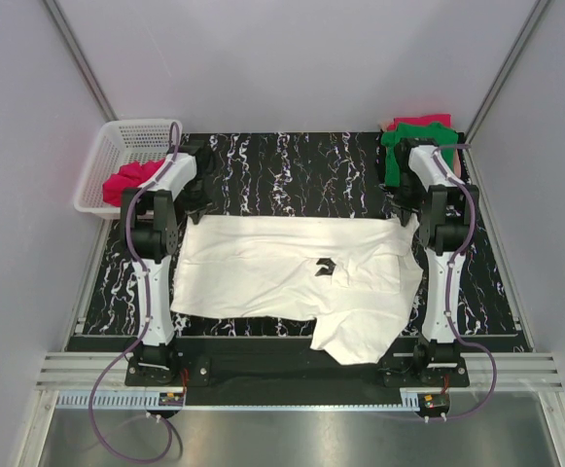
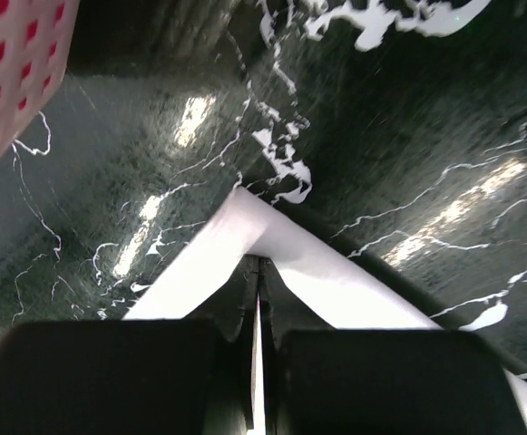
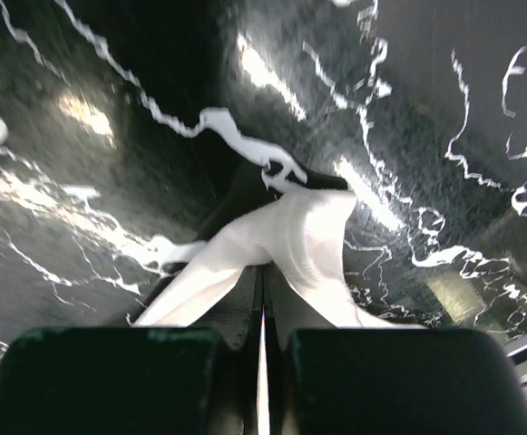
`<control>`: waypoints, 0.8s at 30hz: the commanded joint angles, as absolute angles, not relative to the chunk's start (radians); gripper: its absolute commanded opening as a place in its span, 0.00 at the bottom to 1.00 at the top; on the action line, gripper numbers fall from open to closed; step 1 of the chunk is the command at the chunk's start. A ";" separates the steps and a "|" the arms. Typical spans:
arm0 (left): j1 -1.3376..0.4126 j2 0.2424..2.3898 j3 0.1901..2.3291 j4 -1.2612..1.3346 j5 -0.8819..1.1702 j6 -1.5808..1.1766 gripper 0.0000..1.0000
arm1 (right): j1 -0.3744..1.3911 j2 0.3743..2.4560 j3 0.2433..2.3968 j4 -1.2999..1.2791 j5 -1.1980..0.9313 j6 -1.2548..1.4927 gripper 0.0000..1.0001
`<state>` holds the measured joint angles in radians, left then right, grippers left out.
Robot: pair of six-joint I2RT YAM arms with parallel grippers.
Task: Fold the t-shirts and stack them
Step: Fold the tshirt
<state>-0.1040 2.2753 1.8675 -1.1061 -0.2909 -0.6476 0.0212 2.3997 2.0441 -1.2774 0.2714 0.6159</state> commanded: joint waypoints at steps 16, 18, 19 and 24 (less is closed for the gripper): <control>-0.098 2.382 2.086 -1.163 -0.311 -0.638 0.00 | 0.005 2.579 2.382 -1.341 0.272 0.591 0.00; -0.100 2.390 2.105 -1.166 -0.313 -0.638 0.00 | 0.005 2.602 2.431 -1.356 0.272 0.586 0.00; -0.098 2.398 2.120 -1.172 -0.313 -0.638 0.00 | 0.006 2.611 2.448 -1.361 0.272 0.586 0.00; -0.097 2.425 2.175 -1.189 -0.313 -0.640 0.00 | 0.005 2.649 2.519 -1.379 0.264 0.580 0.00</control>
